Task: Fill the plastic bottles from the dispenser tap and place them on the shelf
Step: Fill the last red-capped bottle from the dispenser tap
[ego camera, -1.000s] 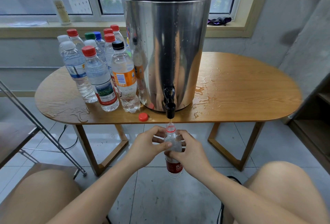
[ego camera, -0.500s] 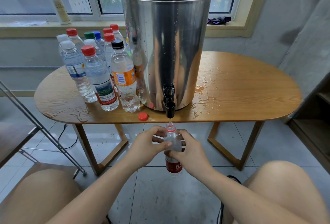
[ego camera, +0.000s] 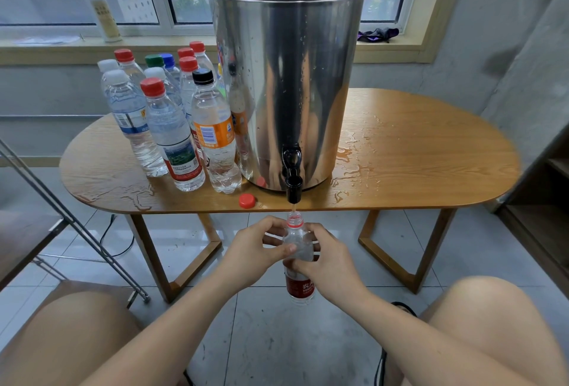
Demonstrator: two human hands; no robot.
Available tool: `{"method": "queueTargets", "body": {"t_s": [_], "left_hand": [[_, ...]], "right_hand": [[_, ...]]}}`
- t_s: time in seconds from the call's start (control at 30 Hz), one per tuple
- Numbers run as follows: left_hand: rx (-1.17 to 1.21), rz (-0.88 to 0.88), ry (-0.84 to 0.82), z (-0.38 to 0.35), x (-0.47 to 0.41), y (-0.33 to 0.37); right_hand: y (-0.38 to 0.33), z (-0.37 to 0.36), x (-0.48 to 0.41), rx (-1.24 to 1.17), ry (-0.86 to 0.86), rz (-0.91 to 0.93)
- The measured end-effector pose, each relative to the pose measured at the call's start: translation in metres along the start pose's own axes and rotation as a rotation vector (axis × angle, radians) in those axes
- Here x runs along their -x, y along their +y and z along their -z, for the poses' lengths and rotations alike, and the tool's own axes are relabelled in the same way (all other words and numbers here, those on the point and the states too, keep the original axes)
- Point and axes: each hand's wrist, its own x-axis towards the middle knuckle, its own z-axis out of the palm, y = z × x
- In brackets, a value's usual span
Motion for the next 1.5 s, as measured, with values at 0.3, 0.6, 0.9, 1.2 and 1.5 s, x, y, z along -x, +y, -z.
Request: {"method": "queueTargets", "body": {"t_s": [0.3, 0.6, 0.9, 1.2, 1.5], "left_hand": [[-0.006, -0.001, -0.001, -0.0005, -0.0012, -0.0006], [-0.010, 0.000, -0.002, 0.0003, -0.0013, -0.0004], [-0.008, -0.003, 0.000, 0.0004, -0.0012, -0.0011], [0.000, -0.003, 0.002, 0.0006, -0.0017, -0.0015], [-0.005, 0.002, -0.006, 0.0010, -0.0017, -0.0009]], "right_hand": [[0.0000, -0.0003, 0.0001, 0.003, 0.003, -0.005], [-0.0010, 0.0000, 0.0002, 0.020, 0.000, -0.012], [-0.0025, 0.0006, 0.0009, 0.010, -0.005, -0.010], [-0.0051, 0.0017, 0.0017, 0.015, -0.011, -0.008], [-0.0049, 0.0012, 0.0014, 0.023, -0.007, -0.005]]}}
